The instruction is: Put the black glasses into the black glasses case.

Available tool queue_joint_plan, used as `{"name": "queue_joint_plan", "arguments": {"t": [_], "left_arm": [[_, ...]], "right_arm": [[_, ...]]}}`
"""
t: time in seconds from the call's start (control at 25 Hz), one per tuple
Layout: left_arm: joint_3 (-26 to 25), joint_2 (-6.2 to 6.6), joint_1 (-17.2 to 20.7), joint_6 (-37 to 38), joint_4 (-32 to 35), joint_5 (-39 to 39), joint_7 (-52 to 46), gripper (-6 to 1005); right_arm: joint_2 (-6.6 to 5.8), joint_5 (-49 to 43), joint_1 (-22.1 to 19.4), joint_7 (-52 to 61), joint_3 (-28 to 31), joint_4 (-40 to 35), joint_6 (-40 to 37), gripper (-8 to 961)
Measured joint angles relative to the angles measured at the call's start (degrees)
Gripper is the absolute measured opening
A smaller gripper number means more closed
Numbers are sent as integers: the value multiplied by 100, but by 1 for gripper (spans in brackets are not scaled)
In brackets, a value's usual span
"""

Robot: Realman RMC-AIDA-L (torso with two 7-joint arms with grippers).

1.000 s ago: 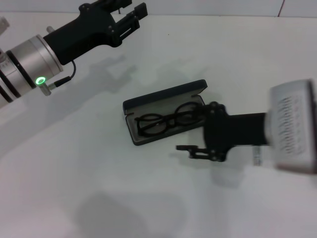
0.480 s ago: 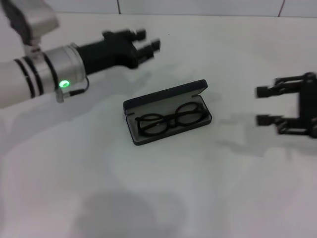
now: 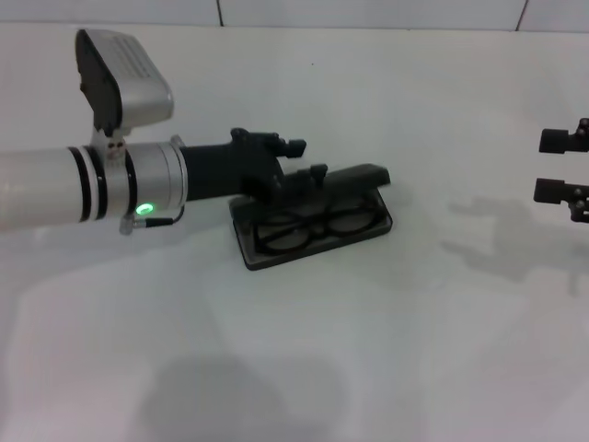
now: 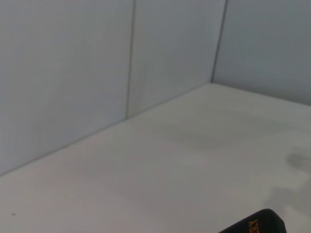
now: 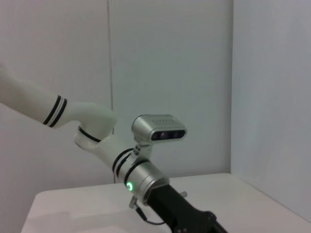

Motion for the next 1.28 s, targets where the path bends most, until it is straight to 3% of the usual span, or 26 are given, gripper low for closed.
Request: {"name": "queue_joint_plan", "arguments": {"t": [0.2,0.4,0.56,0.72,0.8,0.92,1.16,1.28], "left_arm": [[425,-2,107,34,19,93,104,480],[347,-1,375,430,317,-169,368,478],[91,60,599,1260,517,-717,554,475],[-151,234,739,2289,595,-785,553,545],[-239,312,866,2716,671,-796,617,598],[-494,359,1129,3321,786,-813,868,703],[-1023,312,1610,3902,829,-818,1355,833],[-1201,315,1799,4095,839,-819,1421,878]], "right_arm": [[39,-12,32,8,10,-2,12,545],[91,2,70,49,16,-29,80,549],[239,4,220,158,-18,-41,181,552],[498,-91,437,136,-144,-45,317,555],[647,-184,582,86,-224,-34,391,623],[746,-199,700,15,-372,57,393,726],[783,120,865,-500,-660,564,377,900],[784,334,1019,-843,-750,886,391,896]]}}
